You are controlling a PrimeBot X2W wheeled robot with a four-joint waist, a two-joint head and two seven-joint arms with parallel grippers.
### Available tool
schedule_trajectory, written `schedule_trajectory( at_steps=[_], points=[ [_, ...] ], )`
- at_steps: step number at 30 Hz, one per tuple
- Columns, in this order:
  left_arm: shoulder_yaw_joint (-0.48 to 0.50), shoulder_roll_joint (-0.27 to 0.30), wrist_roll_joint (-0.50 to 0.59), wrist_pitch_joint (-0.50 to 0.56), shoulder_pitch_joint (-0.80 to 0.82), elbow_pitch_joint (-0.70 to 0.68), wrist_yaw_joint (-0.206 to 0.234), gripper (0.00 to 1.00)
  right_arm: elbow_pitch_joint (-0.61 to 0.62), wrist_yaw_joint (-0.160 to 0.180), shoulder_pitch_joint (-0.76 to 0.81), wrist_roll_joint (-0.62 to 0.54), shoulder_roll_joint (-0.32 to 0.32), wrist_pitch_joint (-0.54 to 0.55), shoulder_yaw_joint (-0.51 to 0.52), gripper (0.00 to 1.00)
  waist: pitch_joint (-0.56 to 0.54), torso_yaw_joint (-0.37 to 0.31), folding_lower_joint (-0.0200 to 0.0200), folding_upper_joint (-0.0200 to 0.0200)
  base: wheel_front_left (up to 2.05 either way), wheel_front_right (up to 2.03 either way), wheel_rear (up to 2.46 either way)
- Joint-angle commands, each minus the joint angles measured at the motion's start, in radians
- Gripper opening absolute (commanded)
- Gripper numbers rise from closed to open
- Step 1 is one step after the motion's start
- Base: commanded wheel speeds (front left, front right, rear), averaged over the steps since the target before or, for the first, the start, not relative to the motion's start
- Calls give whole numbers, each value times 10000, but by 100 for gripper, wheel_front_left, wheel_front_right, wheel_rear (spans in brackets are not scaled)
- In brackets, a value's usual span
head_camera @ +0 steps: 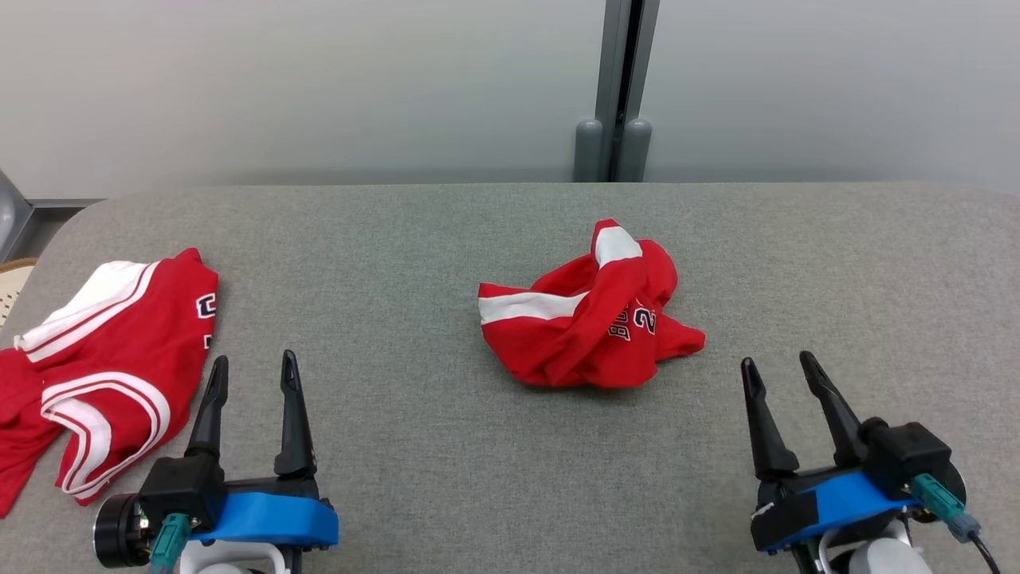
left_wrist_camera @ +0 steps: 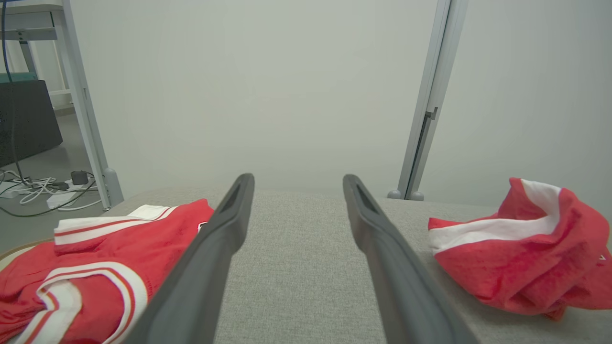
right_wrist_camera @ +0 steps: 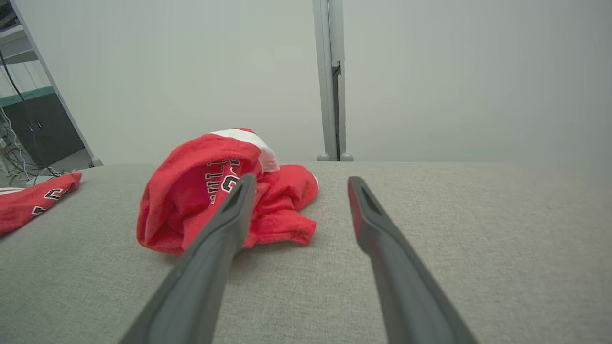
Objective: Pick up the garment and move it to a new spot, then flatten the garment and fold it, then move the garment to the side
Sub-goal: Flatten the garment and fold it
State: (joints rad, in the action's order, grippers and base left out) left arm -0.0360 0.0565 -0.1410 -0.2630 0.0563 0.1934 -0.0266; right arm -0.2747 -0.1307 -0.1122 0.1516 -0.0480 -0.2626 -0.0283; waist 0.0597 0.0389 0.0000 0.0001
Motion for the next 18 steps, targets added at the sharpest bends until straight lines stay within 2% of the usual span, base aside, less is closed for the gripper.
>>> schedule_trajectory(
  at_steps=[1, 11, 18],
  points=[
    [64, -15, 29, -27, 89, 10, -8, 100, -7, -1, -210, -136, -43, -34, -90, 100, 8, 2, 0, -1, 0, 0, 0],
    [-94, -43, 74, -27, 490, 20, -118, 100, -261, -1, -2577, -1057, -45, 426, -975, 100, 438, 196, 0, -1, 0, 0, 0],
    [-264, -59, -62, -27, 813, 10, -65, 100, -1505, -1, -4555, -1526, -160, 1292, -1295, 100, 891, 577, 0, -1, 0, 0, 0]
  ],
)
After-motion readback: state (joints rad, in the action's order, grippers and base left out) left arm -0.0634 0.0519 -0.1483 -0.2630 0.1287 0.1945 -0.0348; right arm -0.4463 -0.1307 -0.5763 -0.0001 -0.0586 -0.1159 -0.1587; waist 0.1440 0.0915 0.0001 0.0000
